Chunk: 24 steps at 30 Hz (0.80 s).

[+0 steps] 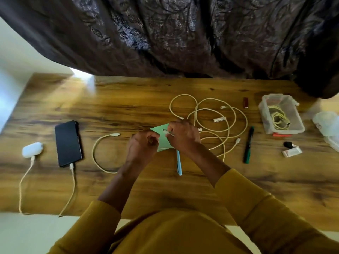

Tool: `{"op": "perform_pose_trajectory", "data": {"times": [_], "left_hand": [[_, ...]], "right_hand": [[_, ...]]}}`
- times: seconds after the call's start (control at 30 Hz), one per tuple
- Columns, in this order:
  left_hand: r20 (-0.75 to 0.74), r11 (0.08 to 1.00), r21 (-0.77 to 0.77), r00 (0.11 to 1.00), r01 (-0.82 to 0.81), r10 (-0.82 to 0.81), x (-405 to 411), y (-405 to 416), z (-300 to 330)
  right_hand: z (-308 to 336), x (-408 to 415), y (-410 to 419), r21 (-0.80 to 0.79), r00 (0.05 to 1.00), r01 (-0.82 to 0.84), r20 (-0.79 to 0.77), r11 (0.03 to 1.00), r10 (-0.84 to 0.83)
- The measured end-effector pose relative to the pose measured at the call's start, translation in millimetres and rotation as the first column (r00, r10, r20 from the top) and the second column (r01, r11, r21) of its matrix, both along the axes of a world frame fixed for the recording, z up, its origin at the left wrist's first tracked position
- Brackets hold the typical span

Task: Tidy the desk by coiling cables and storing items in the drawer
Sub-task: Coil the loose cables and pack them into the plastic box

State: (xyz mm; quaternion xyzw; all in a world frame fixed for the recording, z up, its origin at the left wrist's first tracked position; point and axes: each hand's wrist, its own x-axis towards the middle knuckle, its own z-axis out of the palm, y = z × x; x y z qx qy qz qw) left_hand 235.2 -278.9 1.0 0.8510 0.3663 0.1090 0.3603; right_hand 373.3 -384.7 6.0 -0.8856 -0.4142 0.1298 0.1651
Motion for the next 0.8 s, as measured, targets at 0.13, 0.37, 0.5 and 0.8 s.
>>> {"op": "perform_pose_trajectory", "data": {"times": [0.13, 0.37, 0.5, 0.8], "left_hand": [[-0.032, 0.999, -0.02, 0.999, 0.035, -0.036, -2.3, 13.8, -3.7], [-0.036, 0.995, -0.019, 0.995, 0.097, -0.098, 0.7, 18.7, -5.8], [-0.02, 0.992, -0.015, 0.992, 0.126, -0.126, 16.8, 14.6, 1.5], [0.263, 0.951, -0.003, 0.918, 0.309, -0.297, 107.4, -14.4, 62.7]], "right_hand": [[-2.6, -3.8, 11.9, -0.057, 0.997, 0.028, 0.076, 0.998, -0.024], [1.8, -1.3, 16.8, -0.066, 0.989, 0.123, 0.095, 0.99, -0.117], [20.6, 7.8, 11.7, 0.125, 0.983, 0.173, 0.044, 0.977, -0.18], [120.6, 42.8, -25.7, 0.607, 0.882, 0.405, -0.457, 0.684, -0.117]]}}
